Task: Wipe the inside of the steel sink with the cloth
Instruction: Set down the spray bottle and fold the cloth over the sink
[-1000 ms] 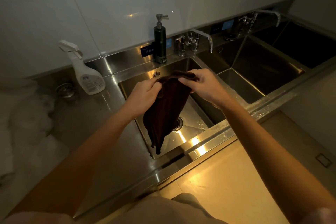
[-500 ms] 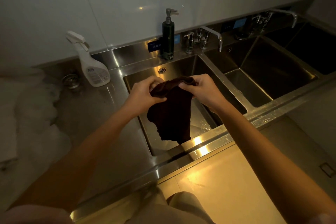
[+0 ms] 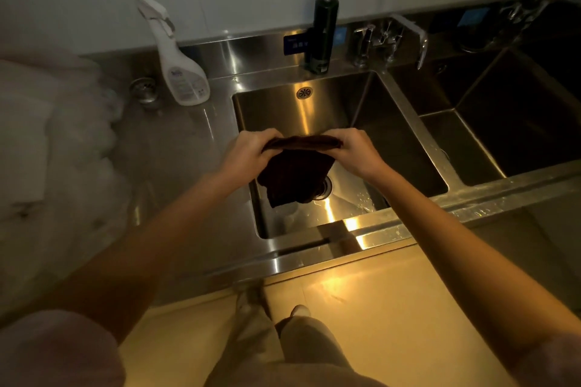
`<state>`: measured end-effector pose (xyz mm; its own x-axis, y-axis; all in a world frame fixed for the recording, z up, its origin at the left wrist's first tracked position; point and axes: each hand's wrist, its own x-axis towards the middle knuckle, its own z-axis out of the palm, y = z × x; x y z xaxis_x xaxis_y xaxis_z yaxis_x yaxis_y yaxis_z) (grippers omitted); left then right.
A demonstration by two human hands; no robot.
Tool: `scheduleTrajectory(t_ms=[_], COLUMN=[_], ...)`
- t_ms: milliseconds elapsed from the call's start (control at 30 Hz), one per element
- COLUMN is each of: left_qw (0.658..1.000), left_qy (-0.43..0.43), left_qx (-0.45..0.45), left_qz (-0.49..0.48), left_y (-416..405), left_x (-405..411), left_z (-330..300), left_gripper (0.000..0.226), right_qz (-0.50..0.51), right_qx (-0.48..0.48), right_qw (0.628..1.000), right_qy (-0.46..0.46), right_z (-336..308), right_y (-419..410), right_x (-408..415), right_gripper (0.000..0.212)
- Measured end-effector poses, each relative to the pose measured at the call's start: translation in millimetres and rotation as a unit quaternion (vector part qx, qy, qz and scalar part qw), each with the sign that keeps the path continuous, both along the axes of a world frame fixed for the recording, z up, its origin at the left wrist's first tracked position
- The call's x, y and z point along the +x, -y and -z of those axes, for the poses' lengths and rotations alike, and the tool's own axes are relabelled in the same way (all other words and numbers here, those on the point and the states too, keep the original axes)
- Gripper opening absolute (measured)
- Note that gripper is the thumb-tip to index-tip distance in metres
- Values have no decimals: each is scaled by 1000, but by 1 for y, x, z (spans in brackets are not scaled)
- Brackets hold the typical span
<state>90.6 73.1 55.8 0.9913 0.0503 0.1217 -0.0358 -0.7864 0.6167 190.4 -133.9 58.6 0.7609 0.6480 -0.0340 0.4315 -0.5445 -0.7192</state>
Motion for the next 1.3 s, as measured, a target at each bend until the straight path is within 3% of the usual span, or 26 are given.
scheduleTrajectory(t_ms=[167, 267, 500, 733, 967, 1167, 1300], left_qw=[1000, 1000, 985, 953, 951, 930, 921], left_qy=[-14, -13, 48, 140, 122, 118, 71], left_qx=[20, 22, 128, 206, 239, 317, 365], left_qz=[-1, 19, 106, 171, 154, 142, 120], left_y=[14, 27, 53, 76, 100, 111, 109], left_x=[-39, -73, -131, -173, -206, -215, -225], left_z=[28, 36, 36, 55, 93, 117, 125], left_gripper=[27, 18, 15, 35, 33, 27, 23], right_qz=[-34, -65, -117, -142, -144, -105, -110], right_qx=[-7, 10, -11, -48, -150, -165, -198], right_qw=[999, 997, 991, 978, 952, 948, 950], right_qy=[23, 29, 67, 145, 225, 252, 216], right_z=[31, 42, 51, 64, 100, 128, 138], right_y=[13, 28, 68, 93, 117, 123, 119], right_x=[-24, -51, -102, -144, -184, -209, -220], right_gripper=[17, 19, 26, 26, 32, 39, 48])
